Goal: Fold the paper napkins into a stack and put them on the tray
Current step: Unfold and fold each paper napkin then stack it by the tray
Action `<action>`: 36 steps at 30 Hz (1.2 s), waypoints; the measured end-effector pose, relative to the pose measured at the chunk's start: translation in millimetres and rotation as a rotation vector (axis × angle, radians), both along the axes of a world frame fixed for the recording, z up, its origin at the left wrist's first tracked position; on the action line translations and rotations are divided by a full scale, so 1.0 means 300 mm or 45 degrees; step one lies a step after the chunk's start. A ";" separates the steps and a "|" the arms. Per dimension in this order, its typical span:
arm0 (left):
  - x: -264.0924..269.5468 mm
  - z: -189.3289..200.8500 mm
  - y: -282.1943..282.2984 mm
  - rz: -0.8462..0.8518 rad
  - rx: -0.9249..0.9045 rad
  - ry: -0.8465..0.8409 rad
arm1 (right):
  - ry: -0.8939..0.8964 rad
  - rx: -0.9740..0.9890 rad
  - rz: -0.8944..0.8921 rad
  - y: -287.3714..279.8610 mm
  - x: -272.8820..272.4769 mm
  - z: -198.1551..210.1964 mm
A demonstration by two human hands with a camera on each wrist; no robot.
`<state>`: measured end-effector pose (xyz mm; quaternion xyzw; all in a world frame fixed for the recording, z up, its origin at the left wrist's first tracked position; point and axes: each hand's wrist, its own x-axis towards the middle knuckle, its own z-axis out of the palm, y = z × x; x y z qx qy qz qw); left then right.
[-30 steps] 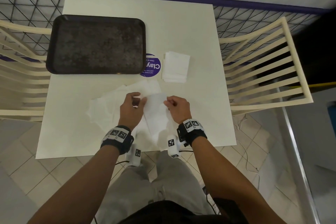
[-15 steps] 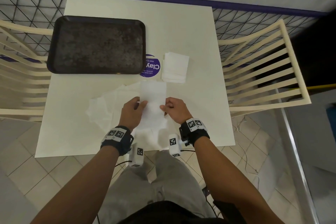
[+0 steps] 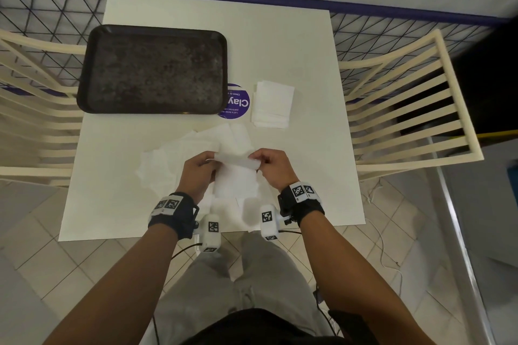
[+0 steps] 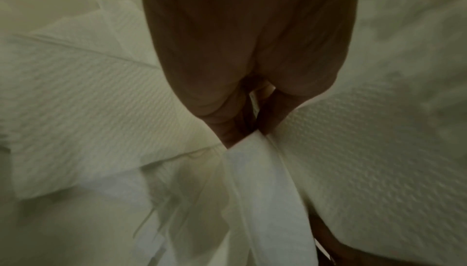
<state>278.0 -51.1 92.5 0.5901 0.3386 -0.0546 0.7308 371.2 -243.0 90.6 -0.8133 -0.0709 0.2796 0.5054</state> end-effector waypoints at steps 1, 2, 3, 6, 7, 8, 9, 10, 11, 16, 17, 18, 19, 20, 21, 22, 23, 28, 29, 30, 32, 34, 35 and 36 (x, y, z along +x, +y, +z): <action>0.001 0.007 -0.001 0.001 -0.008 0.011 | 0.026 0.000 -0.016 0.001 -0.003 0.006; 0.002 0.014 -0.001 0.007 -0.016 0.029 | 0.066 0.010 -0.040 0.001 -0.004 0.013; 0.003 0.019 0.000 0.016 -0.030 0.051 | 0.121 0.038 -0.069 0.002 -0.006 0.023; 0.008 0.015 0.004 0.042 -0.081 0.071 | 0.239 0.140 -0.133 0.004 -0.011 0.044; 0.008 0.013 0.004 0.049 -0.096 0.062 | 0.215 0.143 -0.129 0.005 -0.012 0.045; 0.006 0.009 0.004 0.058 -0.095 0.053 | 0.164 0.121 -0.113 0.005 -0.013 0.040; 0.005 0.005 0.004 0.058 -0.063 0.041 | 0.101 0.095 -0.088 0.004 -0.015 0.030; 0.003 -0.003 0.005 0.049 -0.005 0.027 | 0.054 0.077 -0.074 0.005 -0.016 0.018; 0.002 -0.012 0.007 0.028 0.059 0.010 | 0.030 0.073 -0.076 0.005 -0.016 0.009; -0.006 -0.034 0.013 -0.042 0.223 0.027 | 0.011 0.053 -0.116 0.013 -0.009 0.015; -0.007 -0.030 0.012 -0.046 0.249 0.032 | 0.004 0.032 -0.116 0.017 -0.009 0.023; -0.007 -0.029 0.011 -0.060 0.282 0.030 | -0.004 0.000 -0.106 0.024 -0.010 0.029; -0.006 -0.026 0.010 -0.080 0.318 0.024 | -0.041 -0.063 -0.073 0.033 -0.012 0.033; -0.005 -0.024 0.009 -0.099 0.348 0.017 | -0.110 -0.161 -0.016 0.045 -0.013 0.035; -0.004 -0.020 0.007 -0.115 0.373 0.008 | -0.190 -0.265 0.057 0.057 -0.016 0.038; -0.002 -0.016 0.004 -0.132 0.404 -0.003 | -0.264 -0.347 0.125 0.069 -0.019 0.040; 0.000 -0.014 0.001 -0.151 0.440 -0.015 | -0.324 -0.400 0.178 0.082 -0.021 0.044; 0.005 0.013 -0.022 -0.199 0.628 -0.057 | -0.353 -0.433 0.275 0.112 -0.022 0.070; 0.005 0.017 -0.024 -0.185 0.652 -0.058 | -0.337 -0.429 0.269 0.108 -0.018 0.073; 0.003 0.020 -0.025 -0.166 0.675 -0.060 | -0.318 -0.423 0.257 0.101 -0.013 0.078; -0.004 0.023 -0.023 -0.123 0.711 -0.074 | -0.265 -0.398 0.195 0.080 0.004 0.080; -0.007 0.025 -0.020 -0.094 0.730 -0.098 | -0.189 -0.348 0.095 0.054 0.021 0.065; -0.007 0.026 -0.021 -0.099 0.741 -0.109 | -0.156 -0.310 0.053 0.044 0.027 0.057; -0.006 0.025 -0.023 -0.112 0.754 -0.112 | -0.133 -0.274 0.018 0.041 0.028 0.056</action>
